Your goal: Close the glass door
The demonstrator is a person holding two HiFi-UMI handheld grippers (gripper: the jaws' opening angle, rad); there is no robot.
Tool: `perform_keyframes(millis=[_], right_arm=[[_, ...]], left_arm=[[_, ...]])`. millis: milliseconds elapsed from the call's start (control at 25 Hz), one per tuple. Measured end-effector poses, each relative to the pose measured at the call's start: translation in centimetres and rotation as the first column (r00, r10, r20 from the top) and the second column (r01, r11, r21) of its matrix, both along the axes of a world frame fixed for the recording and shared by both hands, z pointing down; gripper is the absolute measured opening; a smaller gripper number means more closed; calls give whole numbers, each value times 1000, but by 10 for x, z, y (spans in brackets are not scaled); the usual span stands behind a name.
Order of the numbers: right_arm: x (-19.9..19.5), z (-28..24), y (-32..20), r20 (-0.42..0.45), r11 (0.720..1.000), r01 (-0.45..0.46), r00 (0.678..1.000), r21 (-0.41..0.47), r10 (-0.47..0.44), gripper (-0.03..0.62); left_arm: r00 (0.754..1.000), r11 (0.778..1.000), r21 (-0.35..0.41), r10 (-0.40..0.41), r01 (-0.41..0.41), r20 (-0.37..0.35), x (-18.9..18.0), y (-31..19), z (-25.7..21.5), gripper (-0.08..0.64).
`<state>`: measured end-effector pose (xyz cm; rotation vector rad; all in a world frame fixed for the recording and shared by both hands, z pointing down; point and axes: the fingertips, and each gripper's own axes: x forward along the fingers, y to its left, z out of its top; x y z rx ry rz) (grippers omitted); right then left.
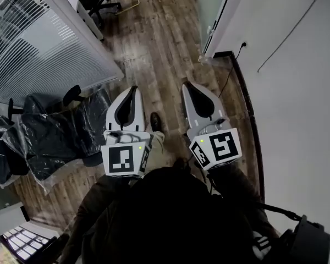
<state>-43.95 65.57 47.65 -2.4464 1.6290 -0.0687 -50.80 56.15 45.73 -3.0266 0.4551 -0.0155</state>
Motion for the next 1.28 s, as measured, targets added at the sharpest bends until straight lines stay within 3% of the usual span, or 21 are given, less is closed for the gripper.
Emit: perform_keyframes(millis=[160, 280, 440, 560, 720, 840, 1080, 1280], right_arm=[[61, 4, -61, -13, 1000, 1, 1000, -8, -1, 2], [104, -17, -138, -27, 1000, -9, 1000, -9, 8, 2], [190, -53, -239, -36, 1000, -2, 999, -22, 2, 2], [218, -74, -288, -63, 1000, -11, 998, -25, 9, 2], [252, -78, -323, -78, 999, -40, 996, -29, 38, 2], [295, -68, -343, -73, 997, -61, 996, -36, 59, 2], [424, -50, -385, -86, 993, -115, 990, -32, 112, 2], [545, -47, -429, -77, 994, -106, 992, -25, 104, 2]], left_arm=[[1000, 1000, -24, 2, -3, -23, 66, -61, 6, -3], [999, 999, -46, 14, -16, -36, 110, -137, -8, -3], [999, 998, -61, 7, -10, -40, 195, -237, -39, -3], [998, 997, -75, 6, -10, -57, 222, -290, -54, -3], [998, 996, -84, 33, -37, -53, 256, -326, -51, -3], [997, 994, -84, 61, -65, -47, 303, -347, -44, -3], [995, 992, -70, 103, -103, 1, 438, -391, -24, -3], [987, 986, -52, 158, -158, 8, 569, -422, -21, -3]])
